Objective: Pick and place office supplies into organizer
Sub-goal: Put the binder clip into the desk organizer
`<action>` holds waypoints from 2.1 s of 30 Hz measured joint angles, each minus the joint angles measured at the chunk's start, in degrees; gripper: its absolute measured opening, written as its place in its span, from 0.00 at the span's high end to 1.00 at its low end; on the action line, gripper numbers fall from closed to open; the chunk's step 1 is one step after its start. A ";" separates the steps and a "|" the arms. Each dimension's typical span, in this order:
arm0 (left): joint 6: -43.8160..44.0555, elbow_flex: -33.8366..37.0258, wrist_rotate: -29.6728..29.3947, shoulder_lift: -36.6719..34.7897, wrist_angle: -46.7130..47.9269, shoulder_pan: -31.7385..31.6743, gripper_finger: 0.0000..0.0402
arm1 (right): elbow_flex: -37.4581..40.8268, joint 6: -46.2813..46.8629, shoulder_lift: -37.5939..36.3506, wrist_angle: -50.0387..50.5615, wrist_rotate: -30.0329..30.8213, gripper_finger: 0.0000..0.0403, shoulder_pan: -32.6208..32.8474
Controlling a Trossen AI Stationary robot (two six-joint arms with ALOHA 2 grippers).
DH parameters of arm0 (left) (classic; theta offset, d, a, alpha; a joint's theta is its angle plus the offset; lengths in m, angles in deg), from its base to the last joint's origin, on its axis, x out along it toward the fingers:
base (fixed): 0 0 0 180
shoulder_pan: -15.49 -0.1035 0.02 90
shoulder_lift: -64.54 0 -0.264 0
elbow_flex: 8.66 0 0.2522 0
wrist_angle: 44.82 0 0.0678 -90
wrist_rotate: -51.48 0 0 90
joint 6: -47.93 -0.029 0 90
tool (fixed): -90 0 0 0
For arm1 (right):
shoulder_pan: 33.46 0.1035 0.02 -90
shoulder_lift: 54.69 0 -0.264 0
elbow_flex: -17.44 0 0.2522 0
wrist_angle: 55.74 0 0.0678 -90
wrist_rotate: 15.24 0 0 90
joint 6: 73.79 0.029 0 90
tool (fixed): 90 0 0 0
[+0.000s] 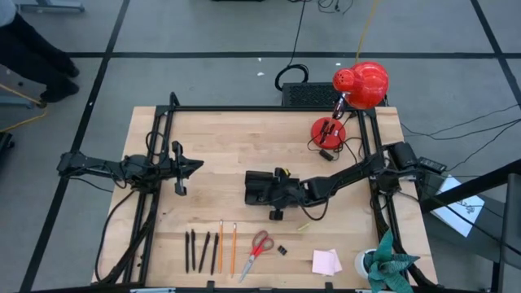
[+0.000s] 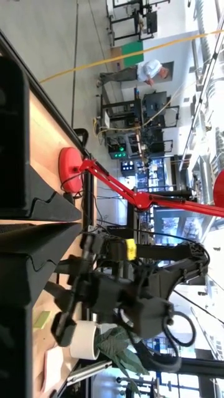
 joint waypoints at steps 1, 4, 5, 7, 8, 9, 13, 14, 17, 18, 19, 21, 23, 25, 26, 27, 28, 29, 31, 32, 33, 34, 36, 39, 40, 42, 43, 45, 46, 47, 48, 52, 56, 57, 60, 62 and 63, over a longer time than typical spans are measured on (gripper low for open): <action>0.00 0.00 0.00 0.00 0.02 0.00 0.94 | 0.00 0.01 -0.50 0.09 0.89 0.81 0.37; -0.01 0.00 0.00 0.00 0.02 0.00 0.94 | 0.00 0.03 -2.85 0.99 1.64 0.78 1.84; -0.02 0.00 0.00 0.00 0.04 0.00 0.94 | 0.00 0.03 -3.88 0.77 1.56 0.77 2.49; -0.02 0.00 0.00 0.00 0.03 0.00 0.94 | 0.00 0.03 -5.90 0.54 0.93 0.75 4.08; -0.02 0.00 0.00 0.00 0.05 0.00 0.94 | -0.02 -0.25 -6.66 0.34 -0.45 0.75 4.86; -0.04 0.00 0.00 0.00 0.09 0.00 0.94 | -0.02 -0.89 -7.17 0.16 -2.00 0.74 5.67; -0.03 0.00 0.00 0.00 0.09 0.00 0.94 | -0.02 -2.91 -8.25 0.42 -6.59 0.74 9.48; -0.03 0.00 0.00 0.00 0.07 0.00 0.94 | -0.03 -3.06 -8.27 0.65 -7.32 0.74 10.39; -0.04 0.00 0.00 0.00 0.08 0.00 0.94 | -0.02 -3.19 -8.16 2.12 -10.82 0.74 12.64; -0.04 0.00 0.00 0.00 0.07 0.00 0.94 | -0.02 -3.20 -8.16 2.65 -12.50 0.74 13.23; -0.03 0.00 0.00 0.00 0.08 0.00 0.94 | -0.02 -3.20 -8.20 3.25 -14.26 0.74 13.78; -0.15 0.00 0.00 0.00 0.16 0.00 0.94 | -0.02 -2.25 -8.18 3.66 -17.29 0.74 14.95; -0.63 0.00 0.00 0.00 0.17 0.00 0.94 | -0.03 -0.53 -7.66 2.43 -18.27 0.75 16.25; -0.63 0.00 0.00 0.00 0.17 0.00 0.94 | -0.07 1.16 -6.74 1.04 -18.18 0.76 17.20; -0.63 0.00 -0.01 0.00 0.16 0.01 0.94 | -0.07 2.65 -6.15 0.90 -18.15 0.76 17.54; -0.62 0.00 0.00 0.00 0.15 0.00 0.94 | -0.07 4.44 -5.42 0.38 -18.18 0.76 17.75; -0.54 0.00 0.00 0.00 0.18 0.00 0.94 | -0.07 6.26 -4.67 -0.25 -18.13 0.76 17.91; -0.35 0.00 0.00 0.00 0.17 0.00 0.94 | -0.07 7.84 -3.96 -0.57 -18.00 0.75 17.93; -0.32 0.00 0.00 0.00 0.18 0.00 0.94 | -0.07 10.24 -3.09 -0.42 -17.03 0.73 18.18; -0.22 0.00 0.00 0.00 0.21 0.00 0.94 | -0.07 11.58 -2.75 -0.13 -16.18 0.71 18.30; -0.22 0.00 0.00 0.00 0.19 0.00 0.94 | -0.07 12.71 -2.52 0.00 -15.71 0.68 18.38; -0.22 0.00 0.00 0.00 0.20 0.00 0.94 | -0.07 13.61 -2.44 0.18 -15.76 0.66 18.58; -0.22 0.00 0.00 0.00 0.20 0.00 0.94 | -0.07 14.73 -2.08 -0.42 -18.55 0.61 18.70; -0.39 0.00 0.00 0.00 0.24 0.00 0.94 | -0.07 15.88 -1.54 0.09 -19.99 0.55 18.95; -0.39 0.00 0.00 0.00 0.32 0.00 0.94 | -0.07 16.39 -1.35 0.69 -20.05 0.54 19.07; -0.42 0.00 0.00 0.00 0.55 0.00 0.94 | -0.07 17.20 -0.74 0.70 -20.66 0.52 19.11; -0.42 0.00 0.00 0.00 0.55 0.00 0.94 | -0.04 17.58 -0.54 0.72 -21.44 0.52 19.11; -0.42 0.00 0.00 0.00 0.55 0.00 0.94 | -0.04 19.01 0.22 -0.26 -21.43 0.51 19.11; -0.42 0.00 0.00 0.00 0.55 0.00 0.94 | -0.07 19.43 0.42 -0.46 -21.35 0.51 19.11; -0.42 0.00 0.00 0.00 0.55 0.00 0.94 | -0.07 19.58 0.75 -0.17 -21.33 0.52 19.17; -0.40 0.00 0.00 0.00 0.55 0.00 0.94 | -0.07 20.07 1.19 -0.30 -21.20 0.52 19.19; 0.04 0.00 0.00 0.00 0.37 0.00 0.94 | -0.06 22.42 2.97 -0.29 -19.65 0.53 19.42; 0.09 0.00 0.03 0.00 0.39 0.01 0.94 | -0.04 23.22 5.24 0.53 -19.52 0.54 19.44; 0.09 0.00 0.04 0.00 0.42 0.01 0.94 | -0.04 23.59 5.68 0.33 -19.01 0.55 19.44; 0.26 0.00 0.04 0.00 0.42 0.02 0.94 | -0.07 24.05 6.37 0.66 -17.89 0.56 19.44; 0.26 0.00 0.04 0.00 0.42 0.00 0.94 | -0.07 24.07 6.57 0.80 -17.83 0.58 19.10; 0.26 0.00 0.04 0.00 0.42 0.00 0.94 | -0.07 24.05 6.57 1.02 -17.87 0.58 18.99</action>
